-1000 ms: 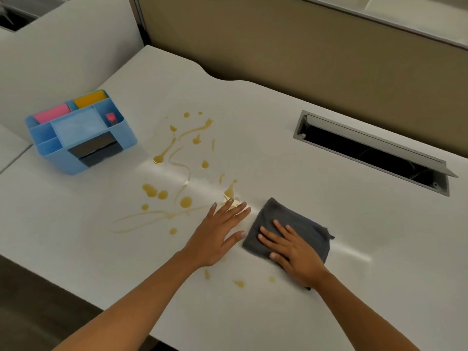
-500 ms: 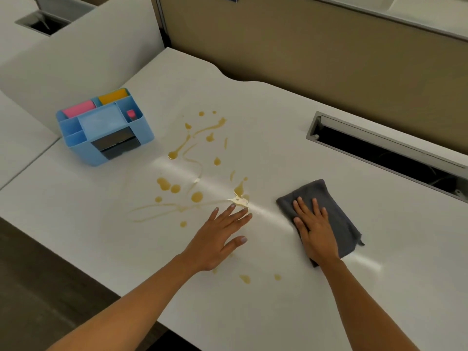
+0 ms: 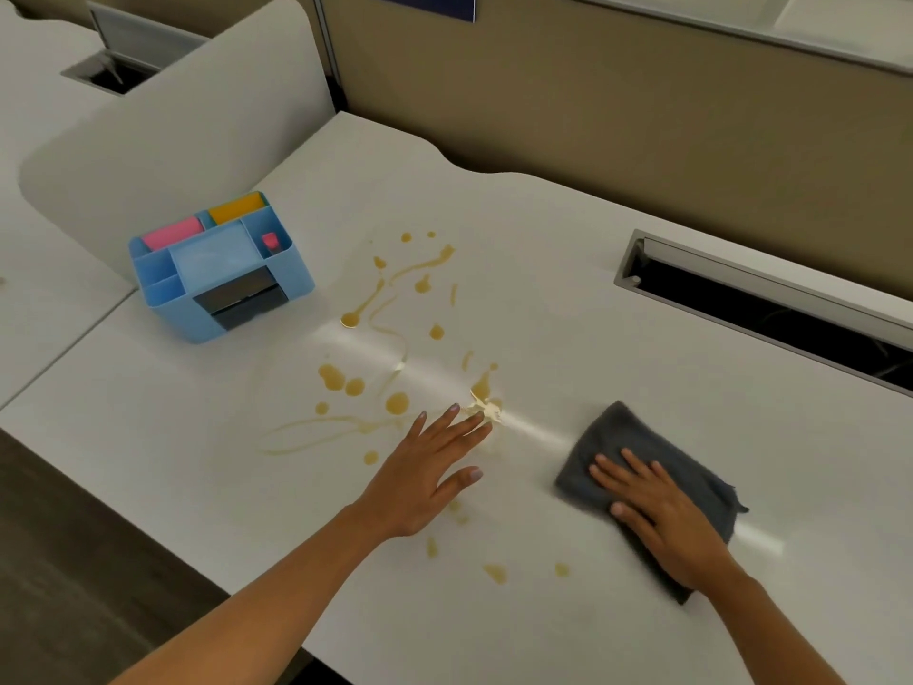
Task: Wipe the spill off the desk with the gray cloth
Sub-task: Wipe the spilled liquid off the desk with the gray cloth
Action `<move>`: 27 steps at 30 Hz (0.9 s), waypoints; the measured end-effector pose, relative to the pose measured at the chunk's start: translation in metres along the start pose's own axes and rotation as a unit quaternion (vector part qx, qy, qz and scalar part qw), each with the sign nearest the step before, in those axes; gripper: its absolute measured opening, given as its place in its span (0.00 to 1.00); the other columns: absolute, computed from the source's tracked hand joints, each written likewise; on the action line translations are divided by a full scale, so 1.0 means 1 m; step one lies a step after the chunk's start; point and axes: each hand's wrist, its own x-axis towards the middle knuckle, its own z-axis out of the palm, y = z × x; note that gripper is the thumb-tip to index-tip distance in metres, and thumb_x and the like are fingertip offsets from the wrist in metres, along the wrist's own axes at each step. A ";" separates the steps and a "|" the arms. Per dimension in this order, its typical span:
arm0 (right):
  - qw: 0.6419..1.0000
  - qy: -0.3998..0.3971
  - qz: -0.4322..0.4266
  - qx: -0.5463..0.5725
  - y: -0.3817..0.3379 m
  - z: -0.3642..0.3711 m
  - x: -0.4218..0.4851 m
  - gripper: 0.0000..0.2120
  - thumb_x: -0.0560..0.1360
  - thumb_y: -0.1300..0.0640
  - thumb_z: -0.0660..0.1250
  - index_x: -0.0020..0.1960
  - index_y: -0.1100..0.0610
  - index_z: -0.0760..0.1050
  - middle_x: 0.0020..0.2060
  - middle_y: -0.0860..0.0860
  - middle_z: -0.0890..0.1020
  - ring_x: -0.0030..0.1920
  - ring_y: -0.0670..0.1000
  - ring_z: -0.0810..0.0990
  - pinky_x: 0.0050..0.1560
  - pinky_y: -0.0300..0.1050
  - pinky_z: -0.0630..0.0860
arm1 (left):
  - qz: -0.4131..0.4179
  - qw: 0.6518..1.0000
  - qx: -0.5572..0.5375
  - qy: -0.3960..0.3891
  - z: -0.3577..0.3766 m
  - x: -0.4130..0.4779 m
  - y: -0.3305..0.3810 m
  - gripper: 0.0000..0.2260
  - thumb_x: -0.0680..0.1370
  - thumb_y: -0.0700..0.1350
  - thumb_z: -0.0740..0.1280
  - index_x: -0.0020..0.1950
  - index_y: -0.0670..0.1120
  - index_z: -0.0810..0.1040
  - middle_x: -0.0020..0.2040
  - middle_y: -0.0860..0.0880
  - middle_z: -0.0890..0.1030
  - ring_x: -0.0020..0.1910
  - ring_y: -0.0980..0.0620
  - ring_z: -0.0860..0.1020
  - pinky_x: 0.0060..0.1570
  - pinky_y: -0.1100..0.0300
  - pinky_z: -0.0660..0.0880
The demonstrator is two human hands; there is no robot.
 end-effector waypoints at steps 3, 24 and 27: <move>0.991 0.085 0.101 -0.003 -0.005 -0.002 0.046 0.21 0.81 0.40 0.48 0.74 0.36 0.56 0.75 0.37 0.57 0.77 0.45 0.45 0.75 0.43 0.37 | -0.005 1.000 -0.003 -0.008 -0.008 0.001 -0.017 0.24 0.82 0.61 0.48 0.78 0.59 0.50 0.78 0.62 0.50 0.77 0.61 0.41 0.76 0.53 0.40; 0.977 0.126 0.165 0.042 -0.073 0.015 0.156 0.20 0.82 0.49 0.53 0.74 0.43 0.60 0.75 0.41 0.59 0.77 0.46 0.45 0.75 0.46 0.38 | -0.066 0.995 -0.039 0.067 -0.067 -0.016 -0.138 0.24 0.81 0.60 0.50 0.77 0.60 0.52 0.77 0.64 0.53 0.77 0.62 0.45 0.76 0.56 0.41; 0.965 0.145 0.220 0.007 -0.086 0.016 0.207 0.21 0.83 0.50 0.52 0.76 0.48 0.59 0.76 0.44 0.57 0.77 0.53 0.45 0.75 0.52 0.38 | -0.080 0.990 -0.066 0.097 -0.072 -0.025 -0.156 0.22 0.82 0.59 0.51 0.76 0.62 0.53 0.77 0.63 0.55 0.77 0.61 0.47 0.76 0.55 0.42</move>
